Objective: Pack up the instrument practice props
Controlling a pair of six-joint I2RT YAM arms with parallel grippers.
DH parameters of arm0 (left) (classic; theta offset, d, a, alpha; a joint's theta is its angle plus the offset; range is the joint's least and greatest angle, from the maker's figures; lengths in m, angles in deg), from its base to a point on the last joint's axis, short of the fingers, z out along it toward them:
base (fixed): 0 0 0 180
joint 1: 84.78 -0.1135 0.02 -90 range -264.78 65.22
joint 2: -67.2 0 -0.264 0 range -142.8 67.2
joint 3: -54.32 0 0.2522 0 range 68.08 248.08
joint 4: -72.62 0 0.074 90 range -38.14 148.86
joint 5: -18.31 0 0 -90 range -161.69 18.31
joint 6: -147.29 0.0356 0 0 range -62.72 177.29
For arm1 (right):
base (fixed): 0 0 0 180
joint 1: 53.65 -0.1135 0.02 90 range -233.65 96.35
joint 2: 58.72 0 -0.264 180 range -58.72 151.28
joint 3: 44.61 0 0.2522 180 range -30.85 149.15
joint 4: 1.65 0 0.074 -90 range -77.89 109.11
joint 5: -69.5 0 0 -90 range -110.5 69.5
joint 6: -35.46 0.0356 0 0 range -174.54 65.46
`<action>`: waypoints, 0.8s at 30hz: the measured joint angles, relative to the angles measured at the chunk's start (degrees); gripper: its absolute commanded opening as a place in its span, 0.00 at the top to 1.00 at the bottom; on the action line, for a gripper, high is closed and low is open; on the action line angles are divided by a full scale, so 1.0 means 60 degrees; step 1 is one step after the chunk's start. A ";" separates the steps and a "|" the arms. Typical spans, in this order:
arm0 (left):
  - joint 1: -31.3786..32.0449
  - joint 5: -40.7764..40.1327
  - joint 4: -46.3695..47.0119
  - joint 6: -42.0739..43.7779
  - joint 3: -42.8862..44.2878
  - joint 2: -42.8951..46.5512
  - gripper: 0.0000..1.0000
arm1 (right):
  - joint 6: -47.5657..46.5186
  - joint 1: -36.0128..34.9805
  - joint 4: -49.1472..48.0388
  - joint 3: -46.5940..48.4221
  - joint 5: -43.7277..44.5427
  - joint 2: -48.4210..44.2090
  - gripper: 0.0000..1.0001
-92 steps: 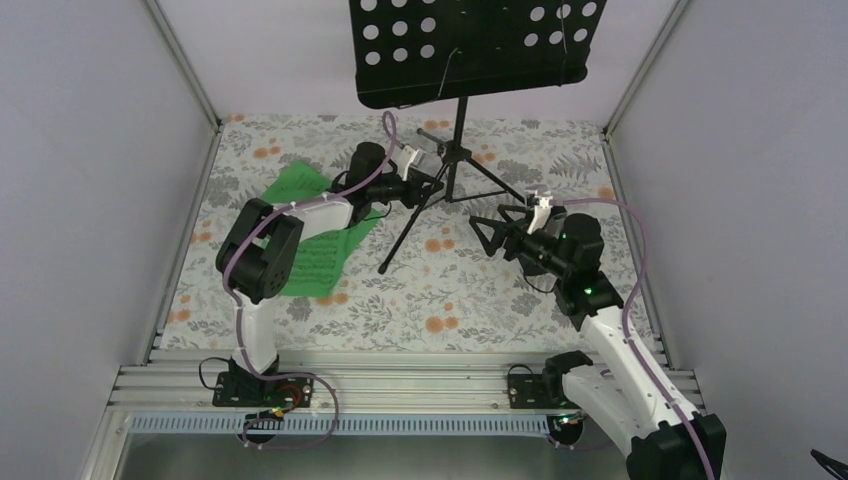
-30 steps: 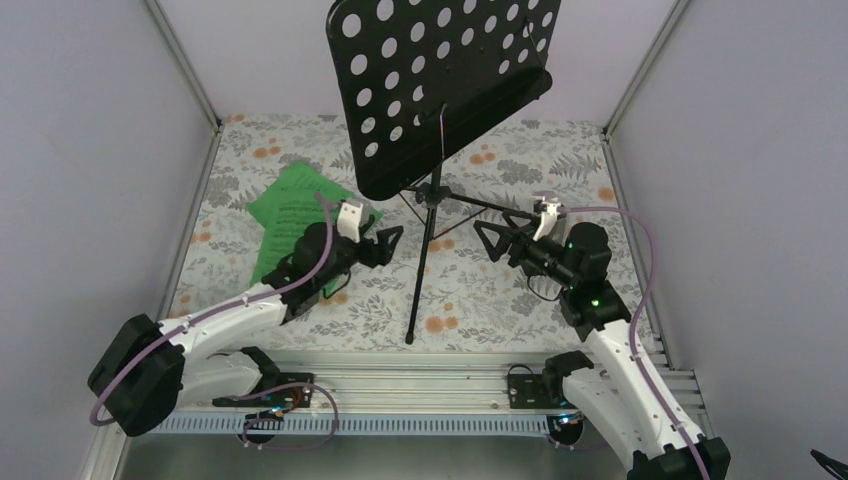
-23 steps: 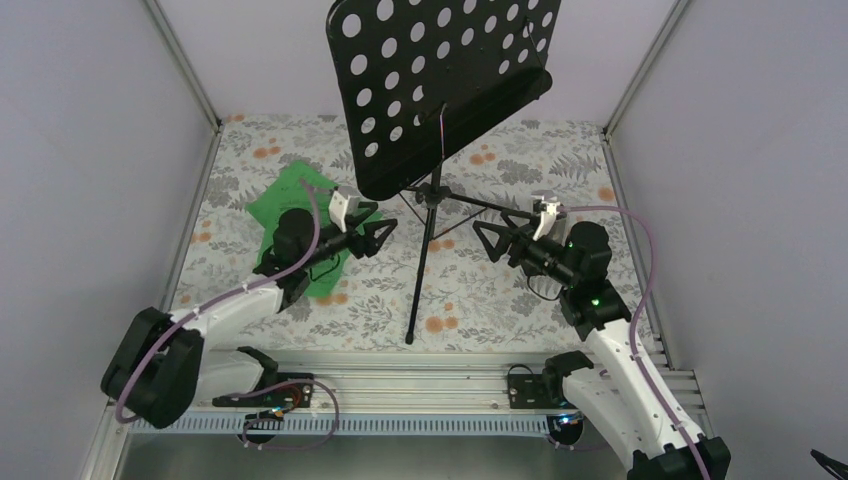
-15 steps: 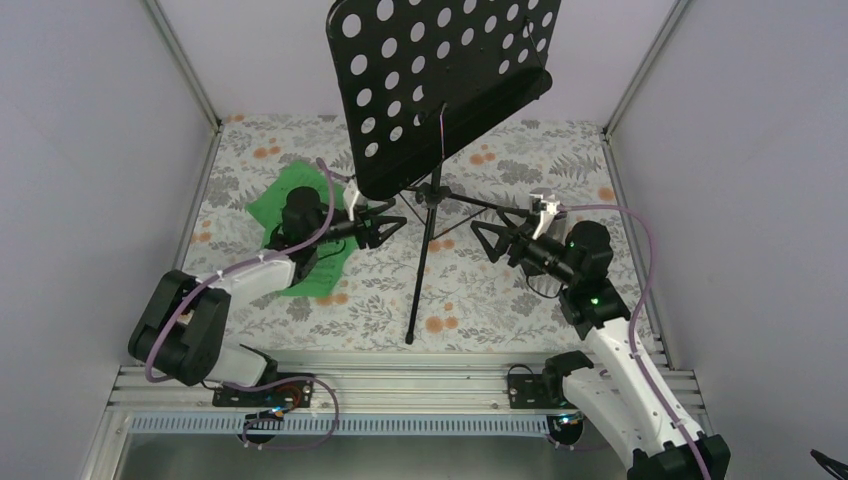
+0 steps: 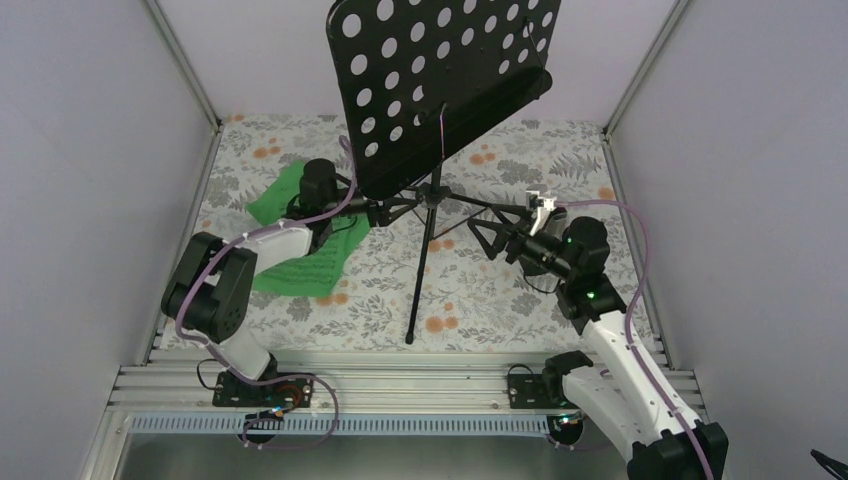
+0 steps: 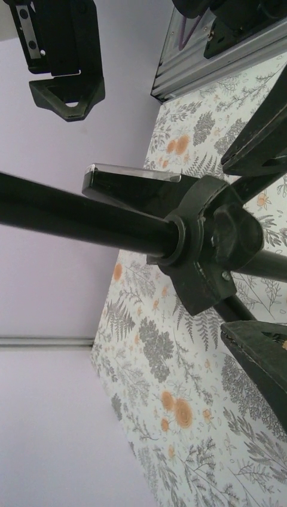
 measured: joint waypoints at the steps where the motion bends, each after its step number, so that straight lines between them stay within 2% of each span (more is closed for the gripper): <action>1: 0.0000 0.0055 -0.0007 0.0025 0.0124 -0.0138 0.40 | 0.0000 0.0004 -0.0011 0.0000 -0.0004 0.0036 0.00; 8: 0.0000 0.0382 -0.0015 0.0025 0.0623 -0.0882 0.49 | 0.0000 0.0000 -0.0022 0.0000 -0.0055 0.0215 0.00; 14: -0.0004 0.0732 0.0036 -0.0055 0.0823 -0.1089 0.50 | 0.0004 0.0000 -0.0058 0.0000 -0.0076 0.0310 0.00; 24: 0.0004 0.0962 0.0047 -0.0277 0.1089 -0.1275 0.40 | 0.0066 0.0000 -0.0076 0.0000 -0.0076 0.0353 0.00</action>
